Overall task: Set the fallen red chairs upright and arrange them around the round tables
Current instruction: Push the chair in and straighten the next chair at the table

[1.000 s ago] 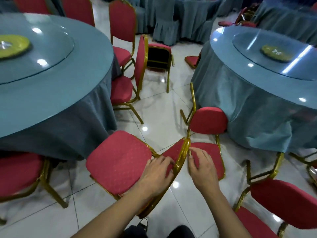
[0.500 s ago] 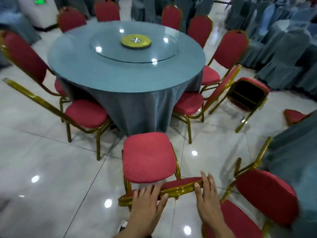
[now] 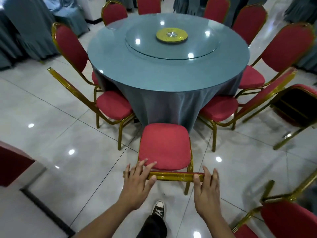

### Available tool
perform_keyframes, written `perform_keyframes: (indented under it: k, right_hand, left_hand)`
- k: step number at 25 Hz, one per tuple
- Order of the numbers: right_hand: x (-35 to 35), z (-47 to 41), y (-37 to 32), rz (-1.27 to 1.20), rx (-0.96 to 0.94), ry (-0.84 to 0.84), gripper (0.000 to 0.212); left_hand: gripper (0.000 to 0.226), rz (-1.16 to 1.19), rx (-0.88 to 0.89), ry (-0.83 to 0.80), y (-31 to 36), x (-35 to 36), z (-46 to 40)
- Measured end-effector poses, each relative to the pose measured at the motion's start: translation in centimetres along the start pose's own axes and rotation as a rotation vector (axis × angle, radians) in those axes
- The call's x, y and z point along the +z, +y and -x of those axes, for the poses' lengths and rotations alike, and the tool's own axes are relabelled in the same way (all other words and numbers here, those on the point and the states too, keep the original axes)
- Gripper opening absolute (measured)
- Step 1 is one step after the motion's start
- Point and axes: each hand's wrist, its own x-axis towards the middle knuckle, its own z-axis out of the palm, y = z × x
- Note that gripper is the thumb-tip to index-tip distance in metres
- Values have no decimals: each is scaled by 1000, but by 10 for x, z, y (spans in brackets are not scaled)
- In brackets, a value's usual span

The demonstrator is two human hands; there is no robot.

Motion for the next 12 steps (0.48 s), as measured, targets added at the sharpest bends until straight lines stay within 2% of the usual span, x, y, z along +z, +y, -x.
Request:
perform_keyframes:
  k: [4, 12]
  right_hand:
    - [8, -60, -22, -33, -23, -38, 64]
    - [6, -185, -63, -6, -19, -100, 69]
  left_hand:
    - [58, 31, -18, 14, -18, -18, -68]
    - [62, 76, -46, 2, -34, -36, -199]
